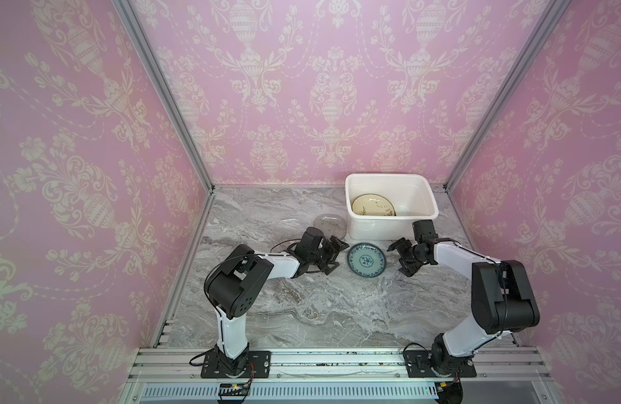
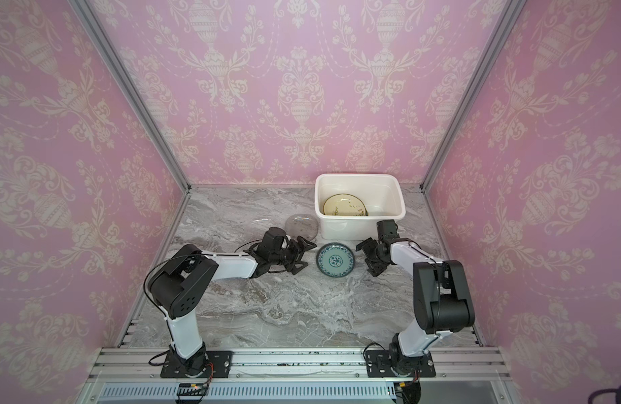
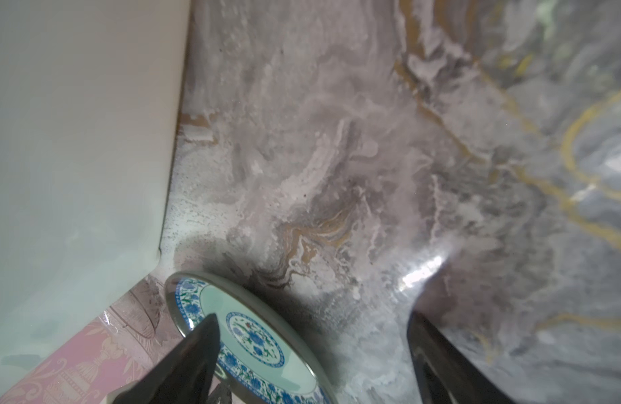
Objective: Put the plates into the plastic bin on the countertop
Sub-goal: 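Move both grippers toward the blue-and-white floral plate on the table, then pinch the floral plate rim with the right gripper while the left gripper braces it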
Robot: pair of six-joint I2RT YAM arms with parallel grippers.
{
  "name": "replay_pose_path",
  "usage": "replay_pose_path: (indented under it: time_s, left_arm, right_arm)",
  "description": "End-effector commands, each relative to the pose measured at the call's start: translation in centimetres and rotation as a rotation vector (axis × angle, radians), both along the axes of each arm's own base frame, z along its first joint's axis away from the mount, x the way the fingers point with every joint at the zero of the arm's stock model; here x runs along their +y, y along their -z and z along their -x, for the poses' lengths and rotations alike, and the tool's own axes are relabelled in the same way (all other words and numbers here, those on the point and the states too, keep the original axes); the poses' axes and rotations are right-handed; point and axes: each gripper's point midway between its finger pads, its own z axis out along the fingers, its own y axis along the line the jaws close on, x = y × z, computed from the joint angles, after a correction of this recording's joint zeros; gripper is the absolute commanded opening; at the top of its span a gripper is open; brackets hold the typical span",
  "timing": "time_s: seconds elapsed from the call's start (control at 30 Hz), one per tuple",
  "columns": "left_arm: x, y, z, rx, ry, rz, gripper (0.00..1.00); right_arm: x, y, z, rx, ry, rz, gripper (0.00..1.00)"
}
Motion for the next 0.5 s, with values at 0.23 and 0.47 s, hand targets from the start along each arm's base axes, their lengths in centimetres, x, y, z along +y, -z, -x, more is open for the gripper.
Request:
replay_pose_path:
  time_s: [0.23, 0.47]
  left_arm:
    - [-1.8, 0.2, -0.4, 0.008, 0.074, 0.001, 0.88]
    - [-2.7, 0.9, -0.5, 0.028, 0.096, 0.017, 0.82]
  right_arm:
    - [2.0, 1.5, -1.2, 0.021, -0.017, -0.085, 0.84]
    - [4.0, 1.9, -0.8, 0.046, -0.100, -0.120, 0.81]
